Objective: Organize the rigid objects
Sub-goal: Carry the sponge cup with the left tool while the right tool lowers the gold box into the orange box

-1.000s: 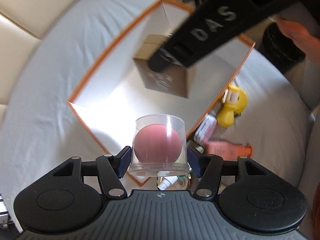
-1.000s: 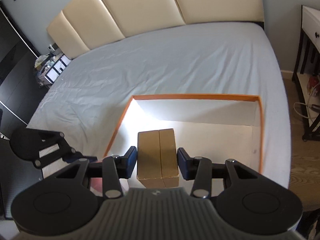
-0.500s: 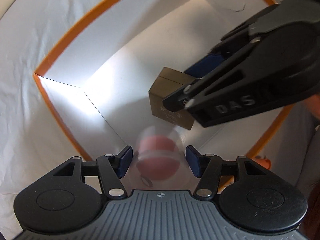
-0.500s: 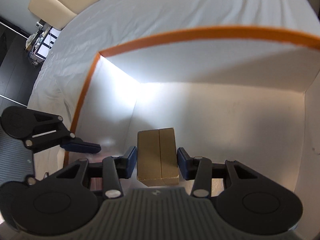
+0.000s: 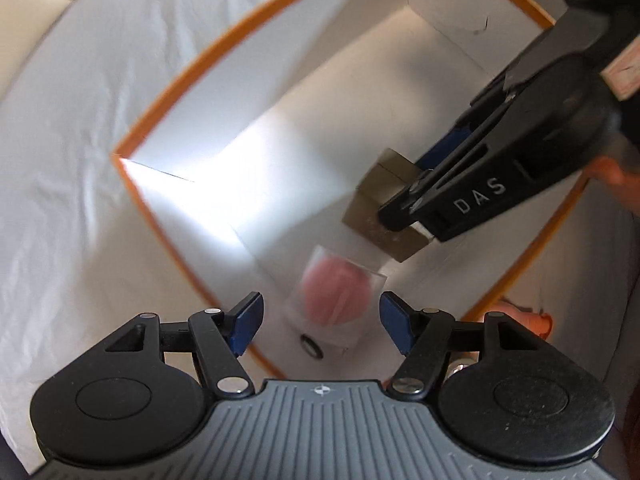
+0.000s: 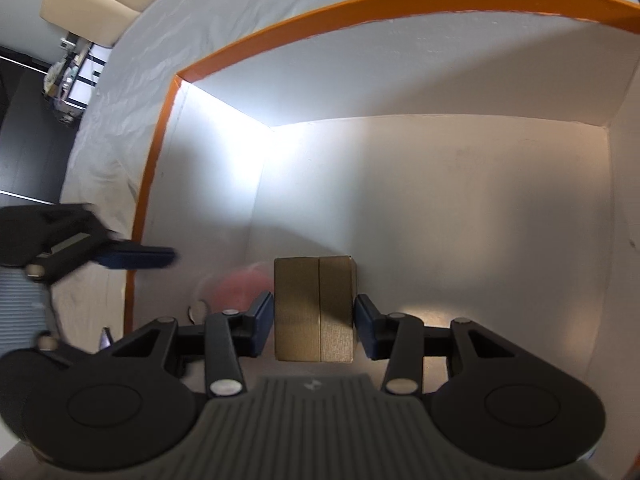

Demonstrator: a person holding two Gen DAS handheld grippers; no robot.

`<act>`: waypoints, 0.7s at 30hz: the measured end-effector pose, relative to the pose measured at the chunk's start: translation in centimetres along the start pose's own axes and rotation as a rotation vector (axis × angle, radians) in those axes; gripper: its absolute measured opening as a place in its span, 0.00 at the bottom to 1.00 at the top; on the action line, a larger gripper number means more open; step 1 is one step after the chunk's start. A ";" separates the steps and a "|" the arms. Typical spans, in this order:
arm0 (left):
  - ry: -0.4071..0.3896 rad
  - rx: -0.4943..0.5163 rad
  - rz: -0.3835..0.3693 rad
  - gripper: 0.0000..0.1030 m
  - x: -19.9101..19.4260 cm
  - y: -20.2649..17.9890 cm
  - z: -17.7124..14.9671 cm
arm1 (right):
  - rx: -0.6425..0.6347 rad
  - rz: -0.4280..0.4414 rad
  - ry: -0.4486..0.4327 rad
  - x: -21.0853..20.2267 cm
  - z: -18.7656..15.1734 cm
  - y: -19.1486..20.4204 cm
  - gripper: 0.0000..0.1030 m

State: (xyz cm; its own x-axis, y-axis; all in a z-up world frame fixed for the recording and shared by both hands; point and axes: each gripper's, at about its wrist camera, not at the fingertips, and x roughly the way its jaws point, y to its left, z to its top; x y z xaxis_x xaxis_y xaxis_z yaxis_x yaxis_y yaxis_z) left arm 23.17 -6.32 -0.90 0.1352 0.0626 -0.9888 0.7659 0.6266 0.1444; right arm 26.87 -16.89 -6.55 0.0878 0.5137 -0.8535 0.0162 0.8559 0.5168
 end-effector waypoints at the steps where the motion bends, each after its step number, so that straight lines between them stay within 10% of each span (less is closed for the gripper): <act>1: -0.011 -0.037 0.001 0.76 -0.8 0.1 -0.4 | 0.000 -0.012 0.003 -0.2 0.0 0.0 0.44; 6: -0.147 -0.197 -0.015 0.65 -2.9 0.7 -2.0 | -0.028 -0.114 -0.016 -1.1 -0.1 0.6 0.56; 12: -0.211 -0.296 0.023 0.62 -3.8 2.6 -3.0 | -0.050 -0.220 -0.036 -2.0 -0.9 0.1 0.47; 17: -0.277 -0.359 0.040 0.60 -4.0 4.8 -3.8 | 0.016 -0.161 0.021 -0.3 -0.5 -1.1 0.47; 21: -0.230 -0.396 0.001 0.40 -2.5 5.6 -4.3 | -0.048 -0.119 0.006 0.8 0.0 0.5 0.42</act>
State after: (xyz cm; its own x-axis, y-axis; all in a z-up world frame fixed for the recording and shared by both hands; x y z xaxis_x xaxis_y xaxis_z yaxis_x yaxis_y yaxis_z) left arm 24.44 0.42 2.26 0.3063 -0.0825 -0.9484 0.4726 0.8780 0.0763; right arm 26.91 -16.04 -7.00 0.0817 0.4087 -0.9090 -0.0220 0.9126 0.4084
